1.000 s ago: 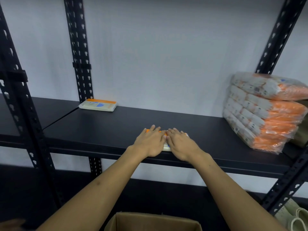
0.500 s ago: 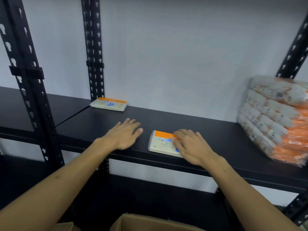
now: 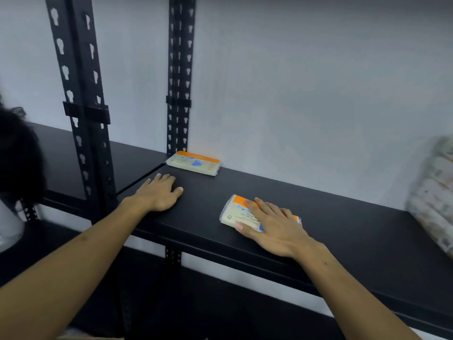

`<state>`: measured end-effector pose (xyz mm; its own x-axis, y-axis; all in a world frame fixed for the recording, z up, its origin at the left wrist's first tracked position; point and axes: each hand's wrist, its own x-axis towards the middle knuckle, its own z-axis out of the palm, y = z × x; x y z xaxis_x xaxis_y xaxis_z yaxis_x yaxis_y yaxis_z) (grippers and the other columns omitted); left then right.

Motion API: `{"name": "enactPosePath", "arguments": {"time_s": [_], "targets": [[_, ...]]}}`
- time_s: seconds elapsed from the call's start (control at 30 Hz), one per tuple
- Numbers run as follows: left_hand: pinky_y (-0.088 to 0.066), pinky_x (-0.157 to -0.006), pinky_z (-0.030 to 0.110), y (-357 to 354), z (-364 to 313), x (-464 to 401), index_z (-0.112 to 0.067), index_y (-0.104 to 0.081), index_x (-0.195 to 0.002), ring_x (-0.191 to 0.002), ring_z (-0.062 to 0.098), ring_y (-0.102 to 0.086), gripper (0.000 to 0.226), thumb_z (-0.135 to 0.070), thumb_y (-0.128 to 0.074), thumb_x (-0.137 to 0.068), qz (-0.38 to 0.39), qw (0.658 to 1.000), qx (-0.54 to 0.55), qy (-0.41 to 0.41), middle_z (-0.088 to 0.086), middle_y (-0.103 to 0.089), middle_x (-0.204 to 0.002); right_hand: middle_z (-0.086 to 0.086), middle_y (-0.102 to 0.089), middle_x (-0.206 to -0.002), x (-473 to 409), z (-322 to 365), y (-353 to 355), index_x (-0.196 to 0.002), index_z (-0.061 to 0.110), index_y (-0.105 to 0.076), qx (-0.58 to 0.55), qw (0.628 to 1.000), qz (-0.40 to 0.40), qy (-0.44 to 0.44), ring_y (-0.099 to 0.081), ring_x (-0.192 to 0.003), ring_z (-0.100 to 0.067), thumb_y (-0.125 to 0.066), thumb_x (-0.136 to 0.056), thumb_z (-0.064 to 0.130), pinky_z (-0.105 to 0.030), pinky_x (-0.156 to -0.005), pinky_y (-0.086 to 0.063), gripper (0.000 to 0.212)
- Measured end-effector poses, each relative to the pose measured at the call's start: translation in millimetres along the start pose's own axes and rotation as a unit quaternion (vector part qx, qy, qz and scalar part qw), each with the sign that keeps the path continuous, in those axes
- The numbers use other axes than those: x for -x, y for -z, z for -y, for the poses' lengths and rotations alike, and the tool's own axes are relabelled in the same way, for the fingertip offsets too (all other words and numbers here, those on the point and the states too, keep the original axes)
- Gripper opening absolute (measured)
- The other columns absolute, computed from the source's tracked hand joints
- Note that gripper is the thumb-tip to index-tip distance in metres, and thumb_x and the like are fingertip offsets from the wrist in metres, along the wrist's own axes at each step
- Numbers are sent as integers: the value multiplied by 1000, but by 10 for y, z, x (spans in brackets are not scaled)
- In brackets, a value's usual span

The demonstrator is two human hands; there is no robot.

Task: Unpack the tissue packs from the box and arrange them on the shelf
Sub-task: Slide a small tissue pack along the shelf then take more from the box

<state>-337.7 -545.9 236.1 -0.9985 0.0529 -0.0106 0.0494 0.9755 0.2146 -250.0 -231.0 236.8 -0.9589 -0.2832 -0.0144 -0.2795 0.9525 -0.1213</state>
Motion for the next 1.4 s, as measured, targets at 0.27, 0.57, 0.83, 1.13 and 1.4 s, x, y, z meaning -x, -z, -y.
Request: {"name": "enactPosePath", "arguments": {"time_s": [0.27, 0.57, 0.83, 1.13, 1.4], "targets": [[3, -127, 42, -182, 16, -62, -14, -3, -163, -156, 23, 10, 76, -57, -20, -102, -16, 999, 5, 48, 8, 8, -170, 6, -14, -167, -716, 231, -12, -159, 39, -7, 21, 999, -19, 16, -20, -151, -21, -21, -82, 87, -46, -123, -13, 92], [4, -126, 46, -158, 12, -110, -19, 0, -163, -156, 23, 11, 79, -62, -17, -99, 1, 998, -14, 59, 5, 9, -170, 19, -42, -153, -1427, 326, -53, -150, 48, -34, -92, 987, -106, 75, -43, -136, -12, -39, -79, 89, -45, -116, -29, 83], [5, -126, 46, -171, 17, -126, -20, 1, -163, -156, 21, 12, 81, -66, -15, -98, -1, 998, -19, 56, 4, 10, -170, 10, -56, -143, -2032, 606, 132, -143, 36, -50, -196, 963, -166, 78, -54, -127, -18, -59, -81, 76, -48, -112, -38, 74], [9, -126, 45, -199, 26, -124, -19, 3, -162, -154, 18, 19, 79, -63, -13, -99, -7, 999, -2, 54, 2, 13, -169, -4, -54, -142, -2854, 1000, 129, -145, 25, -43, -10, 988, -134, 75, -50, -126, -30, -45, -84, 81, -51, -104, -35, 82], [9, -126, 45, -216, 24, -119, -20, 1, -163, -154, 18, 19, 78, -63, -14, -99, -15, 999, 6, 52, 3, 12, -169, -7, -47, -141, -3043, 1026, 105, -145, 22, -46, 78, 986, -123, 83, -41, -129, -29, -37, -88, 79, -48, -108, -32, 81]]}}
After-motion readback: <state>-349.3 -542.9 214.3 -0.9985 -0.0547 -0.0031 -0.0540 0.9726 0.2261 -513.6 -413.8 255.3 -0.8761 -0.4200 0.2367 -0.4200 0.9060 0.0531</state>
